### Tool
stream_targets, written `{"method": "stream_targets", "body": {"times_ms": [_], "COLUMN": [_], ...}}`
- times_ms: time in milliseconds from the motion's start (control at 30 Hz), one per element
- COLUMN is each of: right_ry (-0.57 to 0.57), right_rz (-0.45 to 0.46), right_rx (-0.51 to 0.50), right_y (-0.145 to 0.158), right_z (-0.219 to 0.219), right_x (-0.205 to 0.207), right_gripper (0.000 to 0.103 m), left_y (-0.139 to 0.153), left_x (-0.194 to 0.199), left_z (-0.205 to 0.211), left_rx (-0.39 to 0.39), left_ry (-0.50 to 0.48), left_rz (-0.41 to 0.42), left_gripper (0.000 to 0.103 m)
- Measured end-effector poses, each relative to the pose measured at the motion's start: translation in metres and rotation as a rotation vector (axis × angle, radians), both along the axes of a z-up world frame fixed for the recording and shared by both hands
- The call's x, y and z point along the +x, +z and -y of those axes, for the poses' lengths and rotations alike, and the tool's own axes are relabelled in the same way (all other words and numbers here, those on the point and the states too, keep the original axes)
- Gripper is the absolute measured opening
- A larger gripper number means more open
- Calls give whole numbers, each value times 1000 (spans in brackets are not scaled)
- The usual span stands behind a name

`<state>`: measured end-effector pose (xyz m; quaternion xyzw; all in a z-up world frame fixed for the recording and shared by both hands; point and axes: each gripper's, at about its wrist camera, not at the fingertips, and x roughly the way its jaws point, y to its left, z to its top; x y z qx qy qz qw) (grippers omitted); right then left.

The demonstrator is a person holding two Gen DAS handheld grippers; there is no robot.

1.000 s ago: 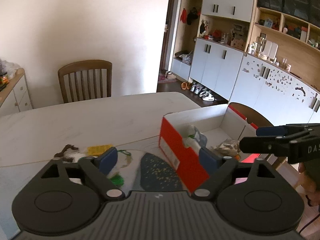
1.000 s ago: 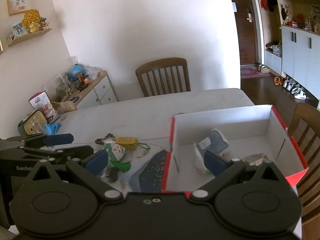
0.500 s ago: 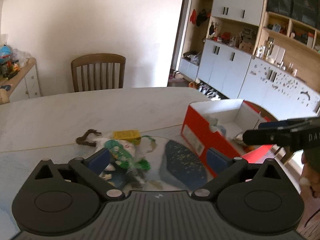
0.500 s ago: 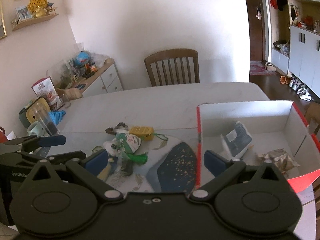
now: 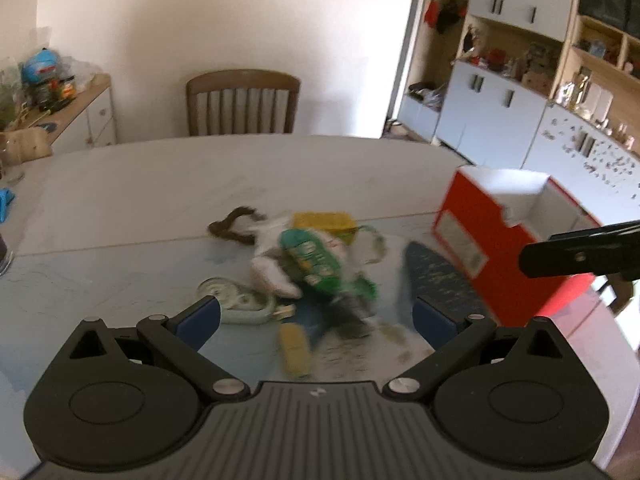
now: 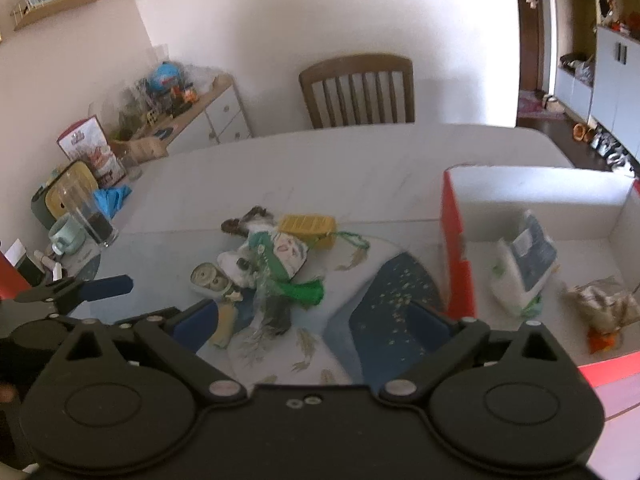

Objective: Organize objects
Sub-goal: 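Withdraw both grippers from the box toward the remaining table items, then grasp the mint-green tape dispenser with the left gripper while the right grasps the clear bag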

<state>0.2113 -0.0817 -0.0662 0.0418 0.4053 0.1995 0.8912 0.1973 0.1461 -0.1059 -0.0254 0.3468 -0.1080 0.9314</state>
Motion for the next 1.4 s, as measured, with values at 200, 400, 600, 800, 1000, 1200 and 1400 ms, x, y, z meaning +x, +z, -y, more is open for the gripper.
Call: {"method": "stream_targets", "body": {"times_ms": [200, 400, 600, 800, 1000, 1200, 1400], "right_ry": [41, 98, 116, 106, 107, 116, 125], "right_rz": [-36, -82, -121, -173, -207, -223, -222], "right_rx": [-33, -78, -105, -109, -124, -140, -141], "right_y": [-15, -33, -48, -62, -72, -78, -80], "right_z": [-20, -43, -57, -68, -76, -81, -89], "right_x": [12, 27, 40, 56, 65, 72, 79], "right_gripper": [97, 91, 90, 86, 85, 85, 85], "left_y": [-25, -47, -63, -72, -80, -91, -92], "left_x": [20, 47, 73, 91, 106, 117, 122], "left_z": [-15, -32, -52, -56, -50, -47, -44], "left_rx": [39, 106, 128, 149, 217, 238, 225], "left_ry": [9, -24, -78, -208, -338, -401, -429], "left_rz": [-17, -22, -47, -54, -64, -94, -96], "left_gripper": [103, 103, 103, 103, 103, 103, 102]}}
